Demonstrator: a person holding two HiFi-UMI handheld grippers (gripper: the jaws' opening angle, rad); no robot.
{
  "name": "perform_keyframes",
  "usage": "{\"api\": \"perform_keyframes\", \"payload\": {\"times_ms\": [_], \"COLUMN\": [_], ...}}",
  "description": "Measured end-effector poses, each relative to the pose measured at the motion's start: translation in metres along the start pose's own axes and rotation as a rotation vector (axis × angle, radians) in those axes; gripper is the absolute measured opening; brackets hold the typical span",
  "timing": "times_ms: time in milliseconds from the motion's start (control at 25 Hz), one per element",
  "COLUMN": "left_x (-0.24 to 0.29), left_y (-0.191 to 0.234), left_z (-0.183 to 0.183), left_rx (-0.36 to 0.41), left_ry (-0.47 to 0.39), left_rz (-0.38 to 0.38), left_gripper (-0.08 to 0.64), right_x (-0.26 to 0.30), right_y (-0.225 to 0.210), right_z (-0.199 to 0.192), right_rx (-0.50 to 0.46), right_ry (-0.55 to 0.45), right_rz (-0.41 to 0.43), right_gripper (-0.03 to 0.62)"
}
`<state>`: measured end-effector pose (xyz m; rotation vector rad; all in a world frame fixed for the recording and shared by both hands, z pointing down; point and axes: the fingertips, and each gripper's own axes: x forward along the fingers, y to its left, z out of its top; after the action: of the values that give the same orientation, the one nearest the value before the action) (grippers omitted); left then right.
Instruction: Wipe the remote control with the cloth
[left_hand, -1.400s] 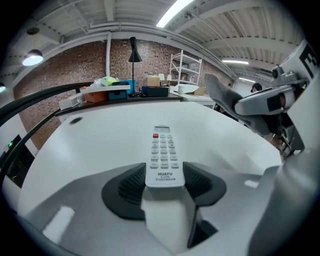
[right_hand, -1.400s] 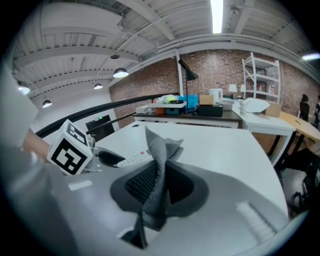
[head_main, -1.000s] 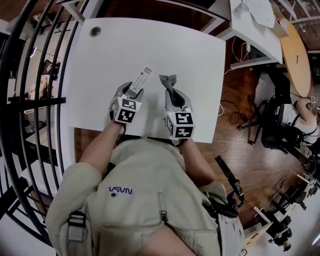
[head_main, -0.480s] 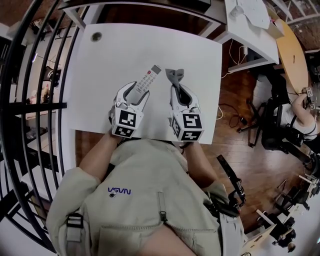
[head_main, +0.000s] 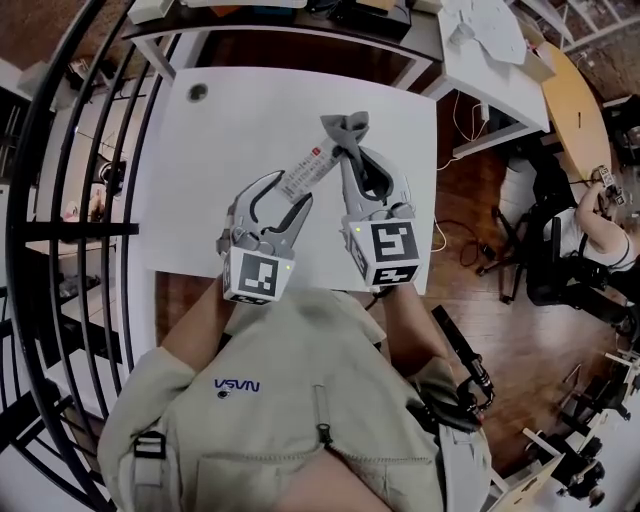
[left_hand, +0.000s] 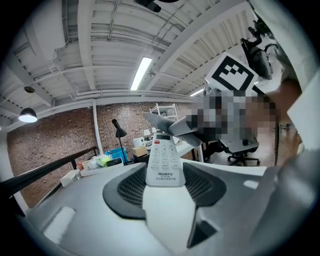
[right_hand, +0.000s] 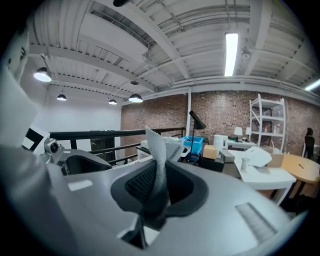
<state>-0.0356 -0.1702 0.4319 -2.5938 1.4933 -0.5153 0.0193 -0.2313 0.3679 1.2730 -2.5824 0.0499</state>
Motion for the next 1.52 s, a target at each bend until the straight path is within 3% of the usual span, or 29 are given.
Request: {"api": "perform_keyframes", "payload": {"times_ms": [160,360,480,560,760,840,1000,1160,1280,1360,1440,1520], "left_x": [0.0,0.001,0.0,-0.003,-0.009,-0.01,-0.009,-0.007,-0.009,-0.009,-0.01,-0.011], "left_y": [0.011,0.015,0.008,0.005,0.006,0.002,0.0,-0.001,0.001,0.001,0.0,-0.001], "left_z": [0.016,0.011,0.003,0.003,0.019,0.02,0.025,0.011,0.017,0.021,0.021,0.021], "left_rx": [0.03,0.02,0.038,0.05,0.097,0.083,0.071,0.118,0.102,0.098,0.112,0.129], "left_ry": [-0.038,-0.031,-0.019,-0.021,-0.046,-0.044,-0.046,-0.036,-0.037,-0.038,-0.038,-0.038], "left_rz": [0.018,0.026,0.01,0.008,0.007,0.013,0.023,0.01,0.027,0.038,0.04,0.041], "left_gripper": [0.239,0.239,0.239,0.239,0.239,0.239,0.239,0.239,0.239,0.239,0.239,0.239], "right_x": [-0.003,-0.004,-0.009,-0.012,-0.008,-0.004,-0.001,-0.005,-0.011,-0.015,-0.016,-0.012], "right_y": [0.03,0.082,0.092,0.086,0.024,0.008,0.027,0.073,0.106,0.114,0.107,0.078], "right_z": [-0.002,-0.021,-0.027,-0.02,0.017,0.017,0.007,-0.005,-0.015,-0.015,-0.007,0.007], "right_rx": [-0.024,-0.094,-0.12,-0.124,-0.156,-0.174,-0.212,-0.252,-0.296,-0.327,-0.304,-0.267], "right_ry": [0.041,0.17,0.209,0.195,0.098,0.116,0.174,0.212,0.255,0.265,0.235,0.189], "right_rz": [0.118,0.324,0.381,0.349,0.056,0.004,0.068,0.21,0.341,0.382,0.363,0.254], "right_gripper": [0.043,0.043,0.04,0.04,0.043,0.043,0.043,0.043,0.041,0.041,0.041,0.041]}}
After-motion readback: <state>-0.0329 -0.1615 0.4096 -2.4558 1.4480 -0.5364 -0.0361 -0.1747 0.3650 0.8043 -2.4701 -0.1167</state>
